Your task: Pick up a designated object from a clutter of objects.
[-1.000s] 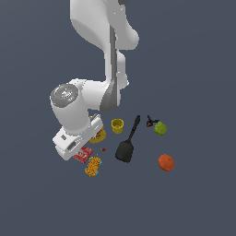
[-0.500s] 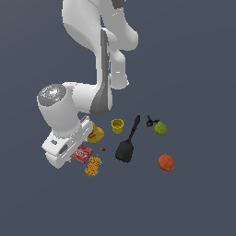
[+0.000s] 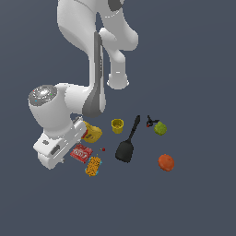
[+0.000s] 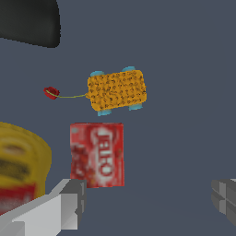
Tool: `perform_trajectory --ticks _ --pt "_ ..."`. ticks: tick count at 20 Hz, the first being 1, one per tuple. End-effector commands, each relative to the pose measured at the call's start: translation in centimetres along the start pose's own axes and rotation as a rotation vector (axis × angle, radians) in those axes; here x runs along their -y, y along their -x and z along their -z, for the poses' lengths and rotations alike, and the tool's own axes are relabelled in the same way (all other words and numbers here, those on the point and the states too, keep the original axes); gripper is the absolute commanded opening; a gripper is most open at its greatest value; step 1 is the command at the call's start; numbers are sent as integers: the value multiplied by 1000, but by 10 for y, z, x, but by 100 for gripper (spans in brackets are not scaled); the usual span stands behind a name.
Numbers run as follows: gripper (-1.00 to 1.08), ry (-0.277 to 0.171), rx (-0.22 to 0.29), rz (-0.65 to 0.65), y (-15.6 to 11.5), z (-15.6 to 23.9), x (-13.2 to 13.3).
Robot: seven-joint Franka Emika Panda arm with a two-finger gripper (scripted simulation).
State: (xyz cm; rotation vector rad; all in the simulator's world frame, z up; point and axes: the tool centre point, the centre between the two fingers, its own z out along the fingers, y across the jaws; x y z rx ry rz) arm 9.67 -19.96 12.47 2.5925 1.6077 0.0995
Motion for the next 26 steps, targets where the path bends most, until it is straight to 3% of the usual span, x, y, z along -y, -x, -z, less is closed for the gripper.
perform_trajectory --ticks 1,6,16,22,23,26 --pt "100 5 2 2 -1 3 0" --pt "100 -13 3 3 0 -14 7" --pt "100 -94 8 6 4 -90 42" --pt "100 -111 9 7 5 -104 50" --pt "-100 -111 9 7 5 -104 50" --pt "-100 -111 9 7 5 -104 50"
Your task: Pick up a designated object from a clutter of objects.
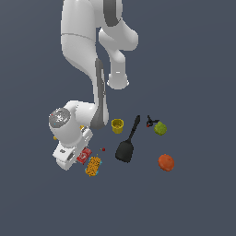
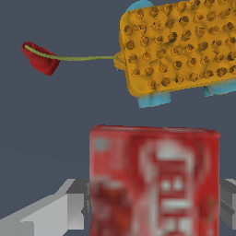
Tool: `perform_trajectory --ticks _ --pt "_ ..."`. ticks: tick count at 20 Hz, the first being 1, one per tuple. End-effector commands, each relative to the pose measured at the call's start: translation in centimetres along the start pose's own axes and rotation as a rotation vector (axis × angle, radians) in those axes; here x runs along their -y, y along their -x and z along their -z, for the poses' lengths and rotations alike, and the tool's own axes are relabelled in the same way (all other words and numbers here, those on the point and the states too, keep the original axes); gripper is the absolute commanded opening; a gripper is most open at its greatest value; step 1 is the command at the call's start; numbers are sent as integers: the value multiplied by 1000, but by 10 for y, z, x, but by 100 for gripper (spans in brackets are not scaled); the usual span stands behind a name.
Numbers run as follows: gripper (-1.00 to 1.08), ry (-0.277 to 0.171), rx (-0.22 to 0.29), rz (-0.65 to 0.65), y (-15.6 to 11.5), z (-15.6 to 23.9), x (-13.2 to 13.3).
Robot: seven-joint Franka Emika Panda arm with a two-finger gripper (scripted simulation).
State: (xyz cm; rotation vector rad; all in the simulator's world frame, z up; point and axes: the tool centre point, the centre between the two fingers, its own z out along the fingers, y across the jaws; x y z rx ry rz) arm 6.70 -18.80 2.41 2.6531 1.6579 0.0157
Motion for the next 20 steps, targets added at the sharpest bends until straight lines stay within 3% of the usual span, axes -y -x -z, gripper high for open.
perform_trajectory --ticks 1,10,20 --pt "-100 -16 2 0 1 -9 6" --pt "-100 -1 1 -1 0 1 1" --pt "-100 -3 3 0 -19 37 17"
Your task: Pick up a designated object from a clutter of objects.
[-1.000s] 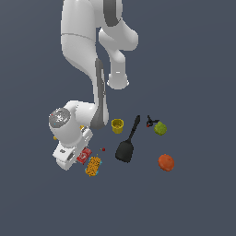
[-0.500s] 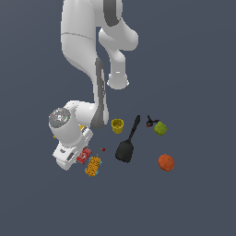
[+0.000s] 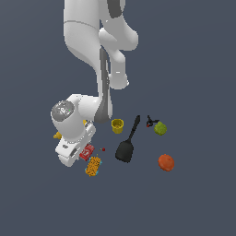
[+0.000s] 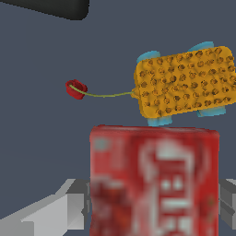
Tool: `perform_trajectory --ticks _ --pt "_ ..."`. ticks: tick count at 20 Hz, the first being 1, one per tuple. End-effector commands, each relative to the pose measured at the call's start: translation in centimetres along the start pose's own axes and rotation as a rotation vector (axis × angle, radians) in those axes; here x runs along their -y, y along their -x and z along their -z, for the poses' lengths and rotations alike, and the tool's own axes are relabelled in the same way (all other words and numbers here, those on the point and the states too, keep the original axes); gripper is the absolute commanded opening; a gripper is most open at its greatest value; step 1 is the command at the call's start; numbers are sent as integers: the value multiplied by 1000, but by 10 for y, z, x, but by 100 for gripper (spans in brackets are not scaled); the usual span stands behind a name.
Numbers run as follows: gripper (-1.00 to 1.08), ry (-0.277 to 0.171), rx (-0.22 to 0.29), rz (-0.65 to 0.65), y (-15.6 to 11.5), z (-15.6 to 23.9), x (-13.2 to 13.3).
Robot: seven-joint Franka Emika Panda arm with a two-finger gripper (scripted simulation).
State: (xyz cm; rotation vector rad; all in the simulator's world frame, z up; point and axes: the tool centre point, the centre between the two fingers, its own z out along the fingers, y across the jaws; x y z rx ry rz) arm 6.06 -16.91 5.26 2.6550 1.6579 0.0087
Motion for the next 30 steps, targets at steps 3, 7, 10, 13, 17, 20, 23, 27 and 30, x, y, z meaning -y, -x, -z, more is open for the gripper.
perform_trajectory --ticks 3,7,10,13,17,20,23,27,30 --pt "-100 0 1 1 -15 29 12" --pt "-100 -2 3 2 -32 63 27" --pt "-100 -3 3 2 -47 93 39" --pt "-100 -5 4 3 -63 125 52" --pt "-100 -7 3 3 -85 167 68" --pt "-100 -9 2 4 -101 198 80" --pt "-100 -10 1 4 -116 228 91" --pt "-100 -11 0 4 -133 263 103" --pt "-100 -12 -1 3 -144 285 110"
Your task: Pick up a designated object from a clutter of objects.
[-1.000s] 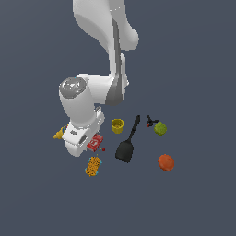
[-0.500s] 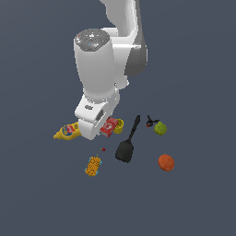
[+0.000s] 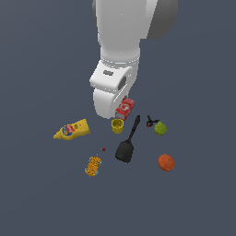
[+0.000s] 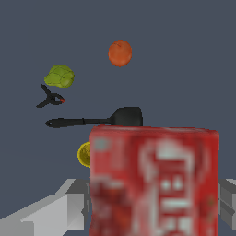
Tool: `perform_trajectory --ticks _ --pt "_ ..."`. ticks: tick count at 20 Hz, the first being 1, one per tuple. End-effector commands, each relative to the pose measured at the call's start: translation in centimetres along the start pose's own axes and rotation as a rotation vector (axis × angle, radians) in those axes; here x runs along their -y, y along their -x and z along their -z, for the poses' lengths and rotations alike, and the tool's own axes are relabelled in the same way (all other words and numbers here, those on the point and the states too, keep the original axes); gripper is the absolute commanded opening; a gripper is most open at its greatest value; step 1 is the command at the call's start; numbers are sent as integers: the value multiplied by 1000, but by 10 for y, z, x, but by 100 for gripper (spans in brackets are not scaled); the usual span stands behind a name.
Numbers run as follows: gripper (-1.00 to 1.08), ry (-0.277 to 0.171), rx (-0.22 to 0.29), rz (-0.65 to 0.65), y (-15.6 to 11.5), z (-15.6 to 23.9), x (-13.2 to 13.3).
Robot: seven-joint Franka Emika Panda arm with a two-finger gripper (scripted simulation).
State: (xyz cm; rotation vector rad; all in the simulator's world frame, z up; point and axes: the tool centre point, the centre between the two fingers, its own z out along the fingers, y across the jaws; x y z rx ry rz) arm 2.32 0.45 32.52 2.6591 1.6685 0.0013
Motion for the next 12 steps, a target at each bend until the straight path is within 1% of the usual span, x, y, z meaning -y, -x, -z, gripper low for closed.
perform_trajectory --ticks 1,6,12 --pt "-100 -2 0 -1 -8 17 6" --pt "-100 -3 0 -3 -19 40 12" --pt "-100 -3 -1 -4 -24 49 14"
